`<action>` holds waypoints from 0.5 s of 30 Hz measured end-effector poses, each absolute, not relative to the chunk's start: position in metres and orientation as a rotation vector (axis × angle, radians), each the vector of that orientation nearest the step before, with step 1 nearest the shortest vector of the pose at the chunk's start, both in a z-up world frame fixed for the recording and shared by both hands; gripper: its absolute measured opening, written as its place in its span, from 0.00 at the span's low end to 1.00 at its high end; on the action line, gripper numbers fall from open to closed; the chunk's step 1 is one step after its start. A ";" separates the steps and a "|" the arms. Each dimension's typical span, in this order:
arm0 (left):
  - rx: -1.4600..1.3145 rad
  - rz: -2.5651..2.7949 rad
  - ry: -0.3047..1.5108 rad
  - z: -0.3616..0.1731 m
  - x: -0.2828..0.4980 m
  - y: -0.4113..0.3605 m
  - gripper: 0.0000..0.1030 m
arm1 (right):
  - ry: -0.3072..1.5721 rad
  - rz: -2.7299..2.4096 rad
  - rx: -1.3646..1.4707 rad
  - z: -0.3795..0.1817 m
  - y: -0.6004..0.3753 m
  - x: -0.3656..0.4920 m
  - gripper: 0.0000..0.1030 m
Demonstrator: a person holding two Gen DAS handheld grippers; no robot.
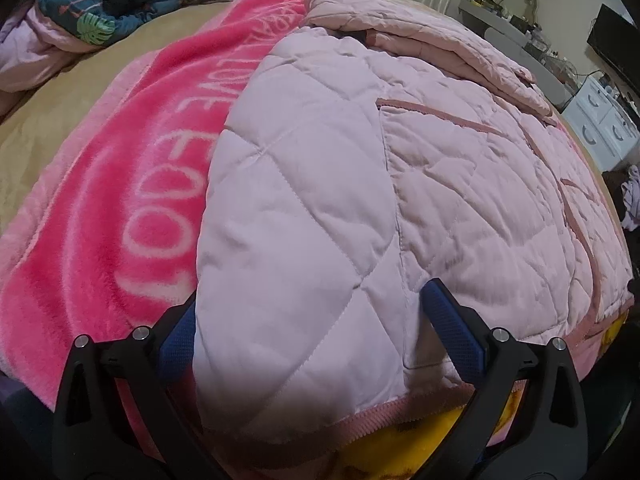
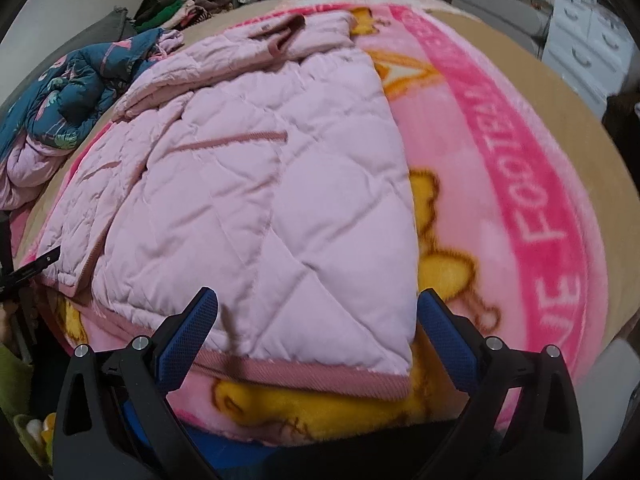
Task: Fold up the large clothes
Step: 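Grasp the hem ribbing with both grippers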
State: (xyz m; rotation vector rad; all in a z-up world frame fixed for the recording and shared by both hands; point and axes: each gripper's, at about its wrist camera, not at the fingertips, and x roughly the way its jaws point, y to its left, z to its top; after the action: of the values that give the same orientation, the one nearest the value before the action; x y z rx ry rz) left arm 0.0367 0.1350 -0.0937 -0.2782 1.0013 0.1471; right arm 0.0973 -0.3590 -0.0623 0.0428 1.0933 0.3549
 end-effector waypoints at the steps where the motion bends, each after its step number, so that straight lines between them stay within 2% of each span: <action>1: -0.278 0.147 1.000 -0.094 0.037 0.135 0.92 | 1.111 0.360 0.064 -0.065 -0.361 0.098 0.96; 5: -0.277 0.145 0.997 -0.094 0.037 0.135 0.92 | 1.196 0.388 0.088 -0.076 -0.358 0.102 0.96; 13: -0.269 0.148 0.987 -0.092 0.037 0.134 0.92 | 1.210 0.399 0.028 -0.080 -0.345 0.100 0.96; 15: -0.263 0.149 0.985 -0.091 0.036 0.133 0.92 | 1.194 0.419 0.025 -0.077 -0.343 0.097 0.88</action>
State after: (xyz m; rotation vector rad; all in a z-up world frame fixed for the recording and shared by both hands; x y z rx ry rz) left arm 0.0360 0.1327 -0.0906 -0.2630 0.9845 0.1487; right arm 0.0971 -0.3429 -0.0775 0.0254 1.1936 0.4193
